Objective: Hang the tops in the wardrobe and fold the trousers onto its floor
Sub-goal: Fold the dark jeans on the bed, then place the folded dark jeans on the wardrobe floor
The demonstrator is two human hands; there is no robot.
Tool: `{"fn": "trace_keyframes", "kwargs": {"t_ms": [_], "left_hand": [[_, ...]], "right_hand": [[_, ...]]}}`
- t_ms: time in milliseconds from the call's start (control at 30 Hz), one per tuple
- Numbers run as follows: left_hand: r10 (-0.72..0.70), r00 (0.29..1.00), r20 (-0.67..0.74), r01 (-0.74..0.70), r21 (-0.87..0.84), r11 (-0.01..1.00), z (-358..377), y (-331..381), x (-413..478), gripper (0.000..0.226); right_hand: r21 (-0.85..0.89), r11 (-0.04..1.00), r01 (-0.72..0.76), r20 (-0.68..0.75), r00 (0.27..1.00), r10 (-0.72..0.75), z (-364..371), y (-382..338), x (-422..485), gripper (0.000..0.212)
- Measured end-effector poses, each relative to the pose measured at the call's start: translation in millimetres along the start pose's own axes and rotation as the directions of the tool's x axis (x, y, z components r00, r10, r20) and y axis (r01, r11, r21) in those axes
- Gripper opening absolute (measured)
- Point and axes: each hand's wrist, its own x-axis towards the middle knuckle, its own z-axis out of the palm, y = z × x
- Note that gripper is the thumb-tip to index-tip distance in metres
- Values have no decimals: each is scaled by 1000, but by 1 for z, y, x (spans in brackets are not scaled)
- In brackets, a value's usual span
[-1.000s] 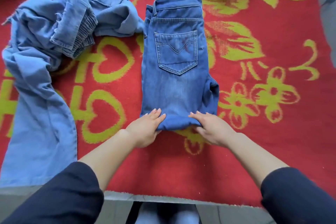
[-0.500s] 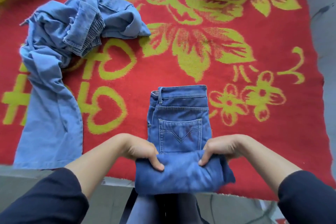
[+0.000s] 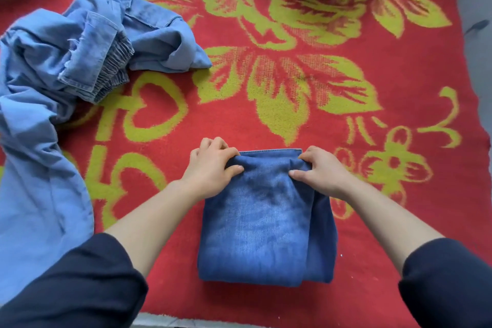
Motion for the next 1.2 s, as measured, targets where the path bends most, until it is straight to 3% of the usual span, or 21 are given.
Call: {"fn": "trace_keyframes", "kwargs": {"t_ms": [67,133,167,233,333,400,467,500,600,700,767,867,900,967,1067,1200], "left_hand": [[-8,996,-88,12,45,999,13,0,6,31],[43,995,-91,-28,157,987,22,4,13,49],[105,993,-58,-87,257,963,27,7,17,61],[167,985,51,-174,355,918,33,13,27,77],[-15,965,263,-15,112,994,29,13,39,64],[-56,952,300,55,11,998,26,7,45,57],[-105,936,336,93,50,994,23,5,47,56],[-138,923,360,122,68,990,21,6,46,56],[-196,896,400,173,93,981,17,11,38,57],[-195,903,382,182,69,981,16,11,11,33],[-140,933,331,132,47,990,14,12,-16,29],[4,975,222,-15,51,999,9,16,-66,38],[29,980,196,-33,17,999,6,17,-85,36],[68,987,143,-68,2,998,2,22,-124,27],[75,995,69,-83,116,990,-3,37,-185,26],[2,995,-104,11,123,992,1,56,-275,33]], "right_hand": [[-66,996,54,-117,991,-62,12,2,6,27],[7,998,66,-140,988,-65,19,0,13,57],[43,998,43,-103,994,-38,21,-1,18,74],[-54,998,14,28,1000,-13,24,-1,28,98],[-238,971,-23,229,970,79,28,3,42,108],[-212,976,-48,279,954,108,27,3,50,97],[-156,986,-57,262,960,97,26,-2,52,61],[-158,986,-51,245,965,89,26,-6,51,53],[-194,978,-73,221,968,116,34,-15,41,59],[-95,988,-126,228,963,144,38,-19,20,96],[-160,986,-53,221,971,88,36,-23,-1,97],[-346,928,140,169,982,-85,30,-38,-41,52],[-392,898,203,161,975,-150,29,-43,-55,48],[-451,833,322,165,947,-277,28,-50,-84,49],[-393,819,417,195,909,-369,26,-64,-135,43],[-500,699,511,228,856,-463,32,-94,-199,52]]}}
